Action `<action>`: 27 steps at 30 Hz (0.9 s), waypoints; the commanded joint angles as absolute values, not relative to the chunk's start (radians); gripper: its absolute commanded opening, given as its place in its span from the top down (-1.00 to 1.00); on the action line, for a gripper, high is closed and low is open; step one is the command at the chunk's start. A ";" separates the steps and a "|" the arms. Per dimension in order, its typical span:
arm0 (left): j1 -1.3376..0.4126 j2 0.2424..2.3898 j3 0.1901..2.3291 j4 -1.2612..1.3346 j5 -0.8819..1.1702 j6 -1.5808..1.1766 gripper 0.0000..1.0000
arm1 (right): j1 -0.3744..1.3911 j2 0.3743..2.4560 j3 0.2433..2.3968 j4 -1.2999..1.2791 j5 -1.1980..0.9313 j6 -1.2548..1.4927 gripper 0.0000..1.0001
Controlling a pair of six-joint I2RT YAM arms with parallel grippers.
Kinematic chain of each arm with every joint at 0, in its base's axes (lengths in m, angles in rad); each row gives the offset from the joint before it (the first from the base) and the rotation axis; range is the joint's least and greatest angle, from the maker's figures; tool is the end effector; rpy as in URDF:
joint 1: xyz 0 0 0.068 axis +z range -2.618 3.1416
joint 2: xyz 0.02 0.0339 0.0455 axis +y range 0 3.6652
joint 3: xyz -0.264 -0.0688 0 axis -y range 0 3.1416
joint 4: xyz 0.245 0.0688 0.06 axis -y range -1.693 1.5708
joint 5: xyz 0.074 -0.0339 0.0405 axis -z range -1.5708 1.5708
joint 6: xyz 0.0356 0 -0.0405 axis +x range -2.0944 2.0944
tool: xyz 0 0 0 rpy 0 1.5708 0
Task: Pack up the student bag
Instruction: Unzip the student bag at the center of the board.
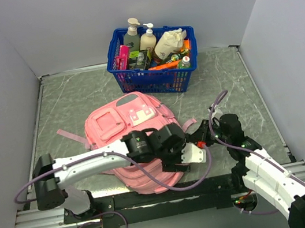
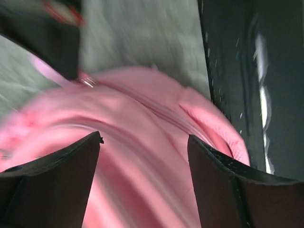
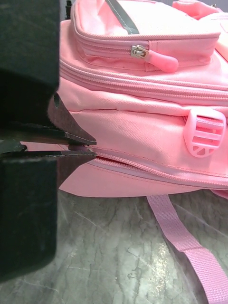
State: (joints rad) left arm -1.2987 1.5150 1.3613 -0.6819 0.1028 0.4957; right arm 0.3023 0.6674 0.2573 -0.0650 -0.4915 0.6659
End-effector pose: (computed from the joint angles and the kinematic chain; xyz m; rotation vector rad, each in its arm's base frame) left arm 0.0852 -0.3188 0.3177 1.9528 1.4962 -0.4866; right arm 0.1429 0.0622 0.1860 0.0649 2.1682 1.0849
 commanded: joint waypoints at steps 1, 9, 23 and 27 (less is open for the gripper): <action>-1.310 1.551 1.260 -0.562 -0.048 0.419 -0.53 | 0.296 0.635 0.264 -0.006 -0.540 0.660 1.00; -1.310 1.583 1.213 -0.400 -0.291 0.385 -0.53 | 0.298 0.611 0.241 -0.008 -0.565 0.661 1.00; -1.321 1.592 1.173 -0.377 -0.324 0.429 0.98 | 0.298 0.601 0.258 -0.031 -0.551 0.646 1.00; -1.321 1.578 1.242 -0.458 -0.215 0.405 0.98 | 0.296 0.635 0.267 -0.032 -0.500 0.634 1.00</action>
State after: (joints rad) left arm -1.3338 1.5906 1.1675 -0.4103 -0.2749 0.4007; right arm 0.2962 0.6136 0.2401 -0.0654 -0.5072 0.6502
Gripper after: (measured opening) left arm 0.044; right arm 0.119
